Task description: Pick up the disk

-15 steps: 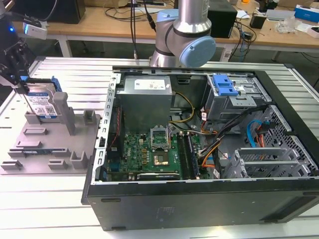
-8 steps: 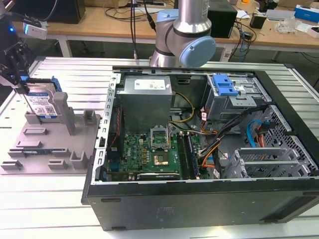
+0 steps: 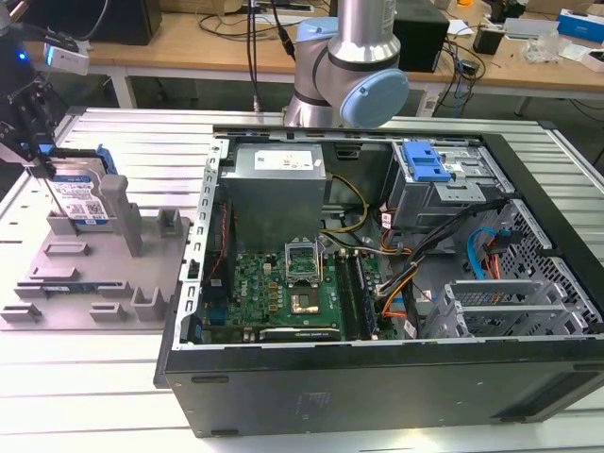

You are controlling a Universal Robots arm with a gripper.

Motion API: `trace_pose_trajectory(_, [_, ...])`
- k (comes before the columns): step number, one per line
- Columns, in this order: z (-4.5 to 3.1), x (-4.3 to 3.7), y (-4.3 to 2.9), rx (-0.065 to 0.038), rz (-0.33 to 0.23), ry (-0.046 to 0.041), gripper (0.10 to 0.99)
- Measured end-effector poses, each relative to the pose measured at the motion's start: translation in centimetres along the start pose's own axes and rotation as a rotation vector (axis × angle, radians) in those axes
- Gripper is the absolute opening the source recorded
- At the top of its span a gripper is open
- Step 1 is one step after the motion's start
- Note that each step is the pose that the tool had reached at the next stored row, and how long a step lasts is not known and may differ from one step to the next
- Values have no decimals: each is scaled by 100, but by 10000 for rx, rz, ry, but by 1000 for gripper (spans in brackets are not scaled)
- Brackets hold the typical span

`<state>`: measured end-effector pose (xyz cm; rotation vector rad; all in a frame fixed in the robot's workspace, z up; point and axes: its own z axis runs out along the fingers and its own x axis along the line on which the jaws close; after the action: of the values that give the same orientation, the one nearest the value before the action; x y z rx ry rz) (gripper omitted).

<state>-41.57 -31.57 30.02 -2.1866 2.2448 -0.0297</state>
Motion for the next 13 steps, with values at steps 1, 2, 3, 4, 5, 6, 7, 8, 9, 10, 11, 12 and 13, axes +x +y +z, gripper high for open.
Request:
trace_pose_trajectory(1, [-1,0,0,0,-2,-6,365])
trace_pose_trajectory(2, [-2,0,0,0,-4,-13,365])
trace_pose_trajectory(3, [-7,1,0,-2,-6,-23,365])
trace_pose_trajectory(4, [-11,0,0,-2,-6,-31,365])
trace_pose_trajectory(5, [-14,1,0,-3,-7,-33,365])
trace_pose_trajectory(6, [-19,1,0,-4,-9,-37,365])
trace_pose_trajectory(7, [-25,1,0,-4,-10,-40,365])
trace_pose_trajectory(8, [-35,1,0,-4,-13,-45,365])
trace_pose_trajectory(9, [-42,1,-1,-4,-14,-48,365])
trace_pose_trajectory(10, [-54,1,-1,-4,-15,-50,365])
trace_pose_trajectory(11, [-72,1,-1,-4,-15,-52,365])
trace_pose_trajectory(12, [-87,1,-2,-4,-16,-52,365])
trace_pose_trajectory(13, [-109,2,-2,-3,-17,-53,365])
